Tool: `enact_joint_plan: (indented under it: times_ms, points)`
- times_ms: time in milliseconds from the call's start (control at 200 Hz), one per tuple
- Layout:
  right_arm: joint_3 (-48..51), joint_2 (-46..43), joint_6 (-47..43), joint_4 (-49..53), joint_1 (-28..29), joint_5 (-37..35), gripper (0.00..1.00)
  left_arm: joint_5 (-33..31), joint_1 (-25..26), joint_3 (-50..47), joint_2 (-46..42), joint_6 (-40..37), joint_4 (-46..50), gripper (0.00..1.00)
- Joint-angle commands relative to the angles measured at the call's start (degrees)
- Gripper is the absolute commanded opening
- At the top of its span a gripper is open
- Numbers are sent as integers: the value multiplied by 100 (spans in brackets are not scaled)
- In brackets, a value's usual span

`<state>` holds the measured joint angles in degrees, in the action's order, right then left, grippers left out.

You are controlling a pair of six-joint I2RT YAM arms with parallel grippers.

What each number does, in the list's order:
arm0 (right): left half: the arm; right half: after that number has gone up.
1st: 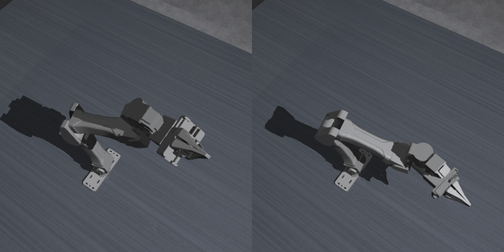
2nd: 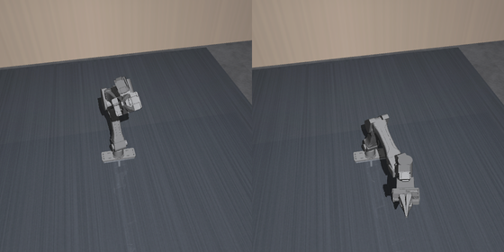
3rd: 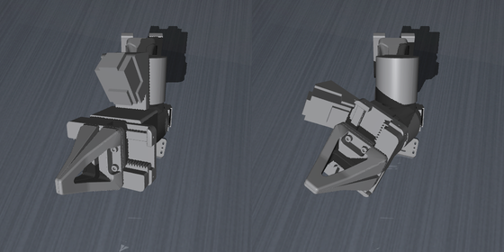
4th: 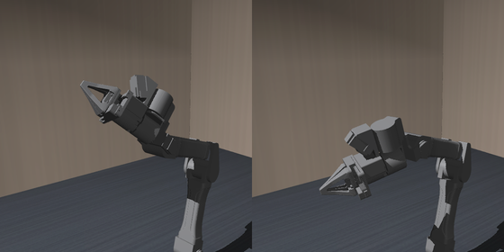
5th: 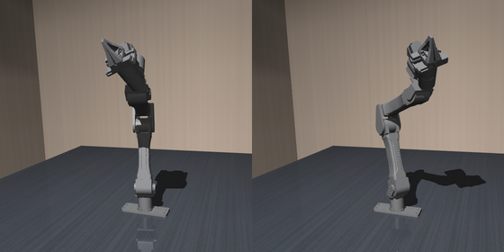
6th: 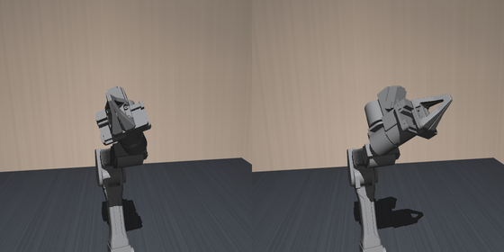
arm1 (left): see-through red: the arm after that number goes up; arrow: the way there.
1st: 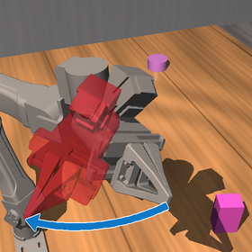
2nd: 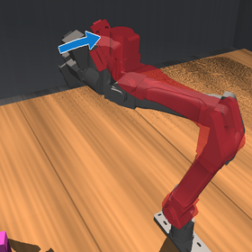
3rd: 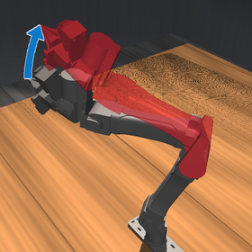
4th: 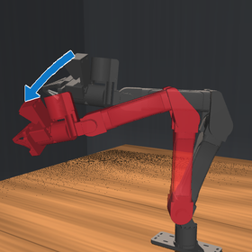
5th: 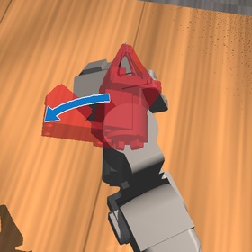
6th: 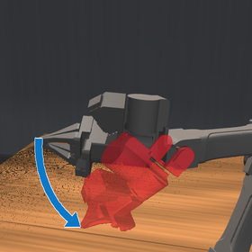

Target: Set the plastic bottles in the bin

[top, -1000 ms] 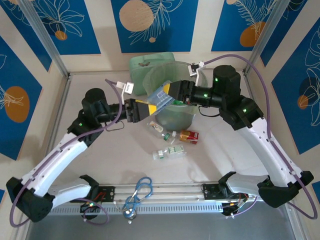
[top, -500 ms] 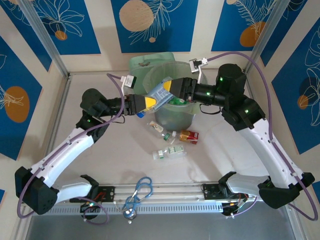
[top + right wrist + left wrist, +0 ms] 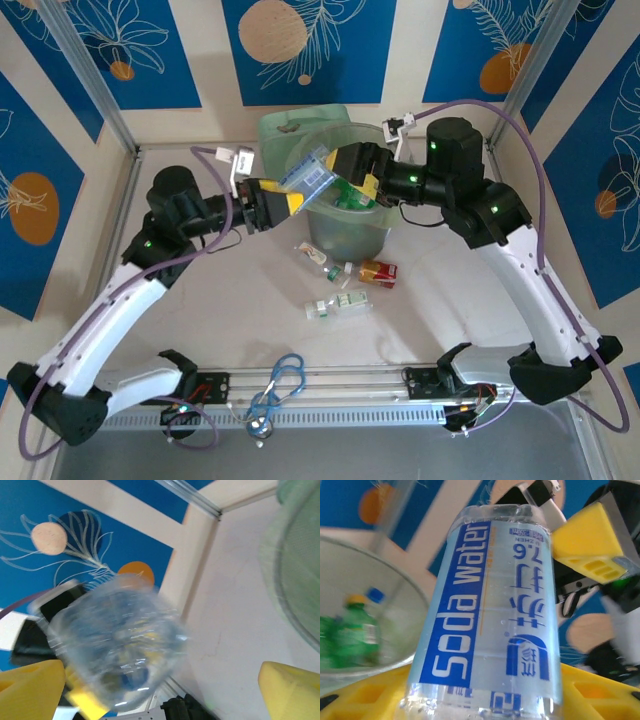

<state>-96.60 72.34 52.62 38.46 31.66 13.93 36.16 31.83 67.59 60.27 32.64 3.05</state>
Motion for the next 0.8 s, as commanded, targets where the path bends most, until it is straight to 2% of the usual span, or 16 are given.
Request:
enact_joint_plan:
  times_ms: [0,100,205,455,580,675,795]
  points:
    - [-304,185,296,660,26,-160,99,-1072,259,228,-285,-2077,959,56]
    - [-304,238,444,378,120,92,99,-1252,483,414,-207,-2557,1176,55]
    - [-78,198,689,-345,130,584,99,-1467,619,576,-61,-2858,1361,51]
    - [-20,322,820,-458,160,566,100,-1623,804,491,-51,-3169,1088,49]
    - [-196,526,755,-310,255,596,90,-1669,836,535,24,-3279,1115,49]
    - [-216,599,730,-286,305,584,77,-1703,851,510,45,-3333,1084,49]
    - [-175,600,733,-319,314,584,66,-1792,851,475,68,-3361,1080,49]
